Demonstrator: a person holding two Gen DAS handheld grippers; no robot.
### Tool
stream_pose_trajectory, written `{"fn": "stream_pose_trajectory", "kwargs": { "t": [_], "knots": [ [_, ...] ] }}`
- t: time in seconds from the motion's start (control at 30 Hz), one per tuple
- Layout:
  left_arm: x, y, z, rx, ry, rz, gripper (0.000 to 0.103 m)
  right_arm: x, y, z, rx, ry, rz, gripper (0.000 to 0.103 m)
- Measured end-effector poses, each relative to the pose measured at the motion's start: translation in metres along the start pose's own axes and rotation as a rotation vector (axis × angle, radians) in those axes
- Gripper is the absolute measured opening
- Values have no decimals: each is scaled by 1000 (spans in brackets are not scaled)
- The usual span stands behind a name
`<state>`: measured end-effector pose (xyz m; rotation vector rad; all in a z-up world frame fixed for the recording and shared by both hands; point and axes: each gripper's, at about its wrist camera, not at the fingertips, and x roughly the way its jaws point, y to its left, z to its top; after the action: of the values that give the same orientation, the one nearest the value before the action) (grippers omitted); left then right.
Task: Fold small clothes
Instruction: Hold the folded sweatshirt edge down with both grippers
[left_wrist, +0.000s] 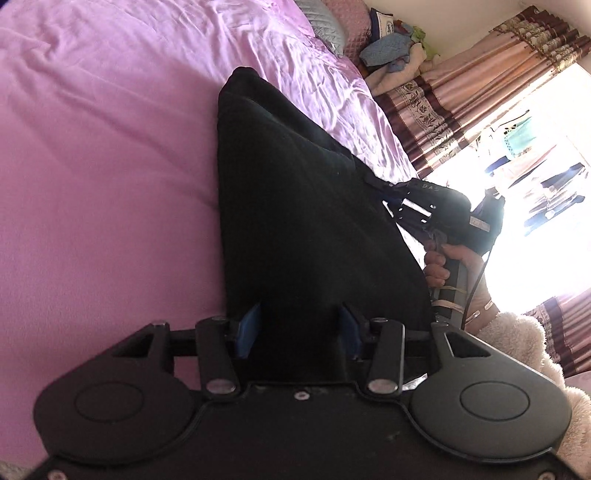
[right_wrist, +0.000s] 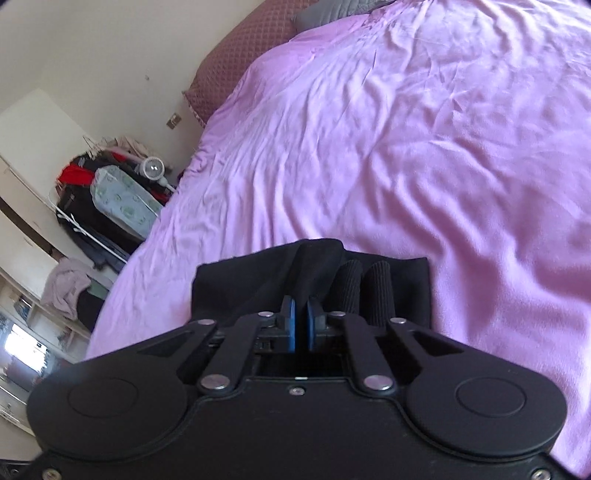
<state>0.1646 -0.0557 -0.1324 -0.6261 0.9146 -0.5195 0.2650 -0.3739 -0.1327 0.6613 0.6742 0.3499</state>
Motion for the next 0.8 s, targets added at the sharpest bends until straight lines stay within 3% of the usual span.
{"fn": "stream_pose_trajectory", "kwargs": {
  "t": [0.07,0.2,0.37,0.53,0.6,0.67,0.73,0.8],
  "knots": [
    [3,-4,3,31,5,7,49,-9,2,1,5,-37,16,7],
    [5,-3,4,29,14,6,50,-11,2,1,-51,-32,-87,13],
    [5,0,4,19,17,6,50,-21,-21,-1,53,-28,-29,30],
    [6,0,2,10,21,7,51,-14,-26,-3,85,11,18,34],
    [6,1,2,7,25,9,52,-7,-24,-3,100,28,30,43],
    [6,1,1,3,30,12,53,3,-21,-1,92,44,17,42],
    [6,2,1,-4,34,13,53,7,-16,0,78,42,-6,18],
    [5,1,1,-10,33,10,53,2,-15,1,96,23,26,15]
  ]
}}
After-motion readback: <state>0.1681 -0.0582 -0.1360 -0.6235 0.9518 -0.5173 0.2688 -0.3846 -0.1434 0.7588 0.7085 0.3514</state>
